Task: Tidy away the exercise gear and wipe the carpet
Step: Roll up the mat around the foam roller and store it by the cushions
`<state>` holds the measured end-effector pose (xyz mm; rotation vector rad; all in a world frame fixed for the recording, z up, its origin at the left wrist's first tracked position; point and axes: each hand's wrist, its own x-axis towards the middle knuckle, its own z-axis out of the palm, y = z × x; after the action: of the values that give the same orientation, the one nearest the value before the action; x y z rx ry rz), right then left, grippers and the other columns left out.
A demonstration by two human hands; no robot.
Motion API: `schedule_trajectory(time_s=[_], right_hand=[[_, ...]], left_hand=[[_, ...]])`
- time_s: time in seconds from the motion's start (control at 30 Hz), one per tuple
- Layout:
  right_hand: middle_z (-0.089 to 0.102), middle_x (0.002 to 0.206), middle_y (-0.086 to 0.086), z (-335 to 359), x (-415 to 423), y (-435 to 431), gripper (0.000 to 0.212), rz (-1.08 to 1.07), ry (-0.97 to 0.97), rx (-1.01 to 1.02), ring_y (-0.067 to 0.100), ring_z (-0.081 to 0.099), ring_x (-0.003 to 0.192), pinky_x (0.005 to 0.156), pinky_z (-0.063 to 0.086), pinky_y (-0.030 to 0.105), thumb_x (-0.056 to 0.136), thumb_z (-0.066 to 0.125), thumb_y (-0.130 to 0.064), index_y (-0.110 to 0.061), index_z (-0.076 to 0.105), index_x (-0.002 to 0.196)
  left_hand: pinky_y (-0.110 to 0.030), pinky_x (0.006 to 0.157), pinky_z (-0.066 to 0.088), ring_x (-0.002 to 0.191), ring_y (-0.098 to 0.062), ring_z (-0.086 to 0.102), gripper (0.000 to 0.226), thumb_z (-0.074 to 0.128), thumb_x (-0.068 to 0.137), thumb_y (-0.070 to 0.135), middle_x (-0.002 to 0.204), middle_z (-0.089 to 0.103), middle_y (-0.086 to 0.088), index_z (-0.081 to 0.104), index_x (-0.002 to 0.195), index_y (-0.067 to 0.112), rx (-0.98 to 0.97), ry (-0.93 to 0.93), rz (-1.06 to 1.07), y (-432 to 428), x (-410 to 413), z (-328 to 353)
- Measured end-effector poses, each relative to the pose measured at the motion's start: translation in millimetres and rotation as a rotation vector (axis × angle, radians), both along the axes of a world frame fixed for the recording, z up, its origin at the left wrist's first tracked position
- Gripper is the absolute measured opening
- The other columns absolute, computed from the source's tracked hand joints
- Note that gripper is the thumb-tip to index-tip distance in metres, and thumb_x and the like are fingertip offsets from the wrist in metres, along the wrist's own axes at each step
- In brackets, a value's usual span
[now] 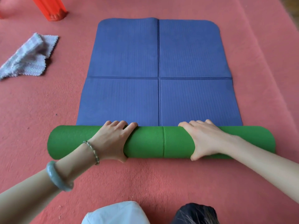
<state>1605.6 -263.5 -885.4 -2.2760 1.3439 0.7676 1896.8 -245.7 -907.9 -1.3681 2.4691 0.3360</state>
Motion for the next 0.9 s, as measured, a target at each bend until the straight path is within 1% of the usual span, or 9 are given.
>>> schedule_trajectory(time_s=[0.07,0.17,0.3,0.43,0.5,0.57,0.7,0.8,0.9], right_hand=[[0.049,0.114,-0.004,3,1,-18,0.111,-0.060,0.004,0.130,0.019,0.048,0.108,0.093,0.037,0.039,0.049,0.081,-0.057,-0.030,0.021,0.138],[0.045,0.120,-0.006,3,2,-45,0.115,-0.123,0.026,0.299,0.018,0.041,0.114,0.096,0.041,0.041,0.046,0.085,-0.053,-0.034,0.020,0.139],[0.037,0.118,-0.004,2,8,-73,0.113,-0.127,0.153,0.419,0.022,0.041,0.118,0.097,0.043,0.044,0.047,0.087,-0.050,-0.040,0.023,0.139],[0.037,0.128,-0.002,11,7,-88,0.103,-0.216,0.124,0.447,0.024,0.046,0.118,0.091,0.048,0.040,0.056,0.086,-0.044,-0.041,0.027,0.141],[0.032,0.138,0.001,17,3,-91,0.104,-0.256,0.087,0.394,0.026,0.041,0.125,0.098,0.043,0.043,0.059,0.085,-0.043,-0.042,0.024,0.142],[0.024,0.147,0.004,20,2,-87,0.115,-0.234,0.062,0.314,0.028,0.030,0.135,0.108,0.033,0.048,0.058,0.085,-0.045,-0.040,0.012,0.147],[-0.004,0.158,0.011,6,11,-41,0.135,-0.182,0.040,0.050,0.027,-0.004,0.146,0.117,0.000,0.050,0.057,0.079,-0.060,-0.032,-0.018,0.146],[-0.001,0.156,0.013,-9,12,-21,0.136,-0.142,-0.008,-0.212,0.029,-0.001,0.145,0.115,-0.002,0.052,0.058,0.079,-0.058,-0.030,-0.020,0.146],[0.014,0.152,0.012,-14,10,-27,0.128,-0.126,-0.035,-0.284,0.028,0.012,0.141,0.114,0.006,0.050,0.060,0.081,-0.047,-0.028,-0.010,0.149]], left_hand=[[-0.031,0.086,0.045,0.101,-0.018,0.056,0.110,0.068,0.039,0.063,0.114,0.054,0.004,0.029,0.135,0.028,-0.004,0.006,0.015,-9,-1,4],[-0.040,0.090,0.045,0.108,-0.028,0.056,0.130,0.076,0.021,0.069,0.123,0.055,-0.010,0.044,0.135,0.017,-0.168,0.014,0.043,-2,-8,6],[-0.050,0.105,0.036,0.119,-0.034,0.049,0.144,0.083,0.019,0.065,0.128,0.051,-0.016,0.032,0.143,0.012,-0.231,0.041,0.101,20,-25,-7],[-0.046,0.099,0.040,0.110,-0.031,0.054,0.136,0.083,0.023,0.062,0.121,0.053,-0.014,0.033,0.140,0.015,-0.264,0.058,0.082,-4,-22,-15],[-0.041,0.091,0.043,0.101,-0.027,0.057,0.128,0.079,0.025,0.063,0.117,0.055,-0.009,0.034,0.137,0.019,-0.222,0.047,0.059,-22,-20,-11],[-0.038,0.090,0.042,0.103,-0.023,0.056,0.122,0.074,0.032,0.065,0.120,0.051,-0.002,0.030,0.138,0.025,-0.128,0.021,0.031,-42,-20,-7],[-0.032,0.088,0.043,0.107,-0.016,0.052,0.112,0.077,0.039,0.066,0.118,0.046,0.007,0.025,0.134,0.038,0.193,0.036,0.084,-82,-24,10],[-0.033,0.091,0.043,0.109,-0.015,0.048,0.110,0.080,0.041,0.062,0.118,0.044,0.010,0.024,0.133,0.042,0.374,0.051,0.132,-98,-24,14],[-0.037,0.103,0.033,0.117,-0.018,0.044,0.114,0.075,0.042,0.070,0.124,0.045,0.008,0.022,0.139,0.039,0.327,-0.009,0.139,-100,-23,16]])
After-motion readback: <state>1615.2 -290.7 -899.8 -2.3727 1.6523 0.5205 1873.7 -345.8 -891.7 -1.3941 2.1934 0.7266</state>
